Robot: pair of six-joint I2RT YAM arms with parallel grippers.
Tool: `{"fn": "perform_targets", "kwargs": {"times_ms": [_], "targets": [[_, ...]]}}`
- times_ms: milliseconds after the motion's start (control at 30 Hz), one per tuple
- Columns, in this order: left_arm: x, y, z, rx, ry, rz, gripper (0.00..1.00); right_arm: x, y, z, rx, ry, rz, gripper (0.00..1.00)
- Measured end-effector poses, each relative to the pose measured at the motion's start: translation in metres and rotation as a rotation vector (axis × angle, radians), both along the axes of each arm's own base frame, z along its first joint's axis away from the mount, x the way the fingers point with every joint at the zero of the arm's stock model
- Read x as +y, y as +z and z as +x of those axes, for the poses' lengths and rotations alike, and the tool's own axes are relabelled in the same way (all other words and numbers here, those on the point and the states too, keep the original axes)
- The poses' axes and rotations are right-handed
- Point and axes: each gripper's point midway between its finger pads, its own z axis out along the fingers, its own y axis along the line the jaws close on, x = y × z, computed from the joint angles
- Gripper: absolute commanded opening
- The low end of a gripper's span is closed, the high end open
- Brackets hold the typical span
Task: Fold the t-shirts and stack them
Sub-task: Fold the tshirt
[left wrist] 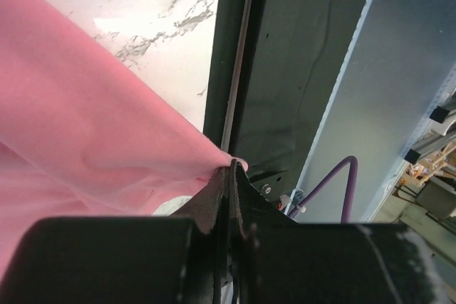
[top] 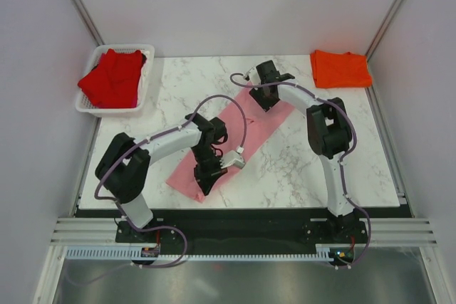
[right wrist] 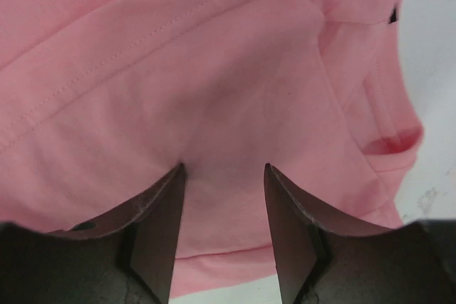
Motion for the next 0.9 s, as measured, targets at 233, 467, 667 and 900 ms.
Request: {"fn": "perform_targets", "kwargs": {"times_ms": [233, 467, 667, 900], "targets": [[-0.020, 0.000, 0.004, 0.019, -0.032, -0.011, 0.02, 0.010, -0.009, 0.034, -0.036, 0.006, -0.008, 0.56], [-0.052, -0.009, 0.021, 0.041, -0.060, -0.020, 0.02, 0.031, -0.010, 0.082, -0.110, 0.005, 0.062, 0.58], [-0.090, -0.016, 0.026, 0.042, -0.115, -0.049, 0.03, 0.046, -0.006, 0.113, -0.192, 0.015, 0.107, 0.67], [-0.129, -0.017, 0.029, 0.020, -0.152, -0.088, 0.12, 0.062, -0.004, 0.134, -0.257, 0.013, 0.194, 0.70]]}}
